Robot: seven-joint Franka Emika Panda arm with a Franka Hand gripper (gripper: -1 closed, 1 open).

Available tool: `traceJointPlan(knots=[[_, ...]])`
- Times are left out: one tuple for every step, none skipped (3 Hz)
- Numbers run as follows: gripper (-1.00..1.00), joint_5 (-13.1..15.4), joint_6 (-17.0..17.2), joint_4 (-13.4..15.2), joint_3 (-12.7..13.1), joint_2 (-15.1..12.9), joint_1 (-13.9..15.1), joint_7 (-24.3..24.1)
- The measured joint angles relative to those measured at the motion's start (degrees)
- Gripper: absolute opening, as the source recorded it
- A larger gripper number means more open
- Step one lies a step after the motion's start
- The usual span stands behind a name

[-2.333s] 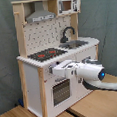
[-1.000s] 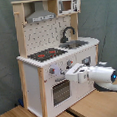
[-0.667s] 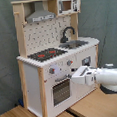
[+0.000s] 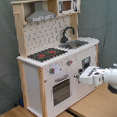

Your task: Play with the kitchen

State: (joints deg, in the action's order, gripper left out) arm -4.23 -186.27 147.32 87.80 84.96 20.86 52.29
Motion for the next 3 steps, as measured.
traceJointPlan(knots=[[1.0, 0.0, 1.5, 4.7, 0.8, 0.0, -3.5, -0.7], [1.0, 0.0, 5.3, 8.1, 1.9, 0.0, -6.0, -4.0], [1.0, 0.0, 9.6, 8.5, 3.1, 0.0, -6.1, -8.5]])
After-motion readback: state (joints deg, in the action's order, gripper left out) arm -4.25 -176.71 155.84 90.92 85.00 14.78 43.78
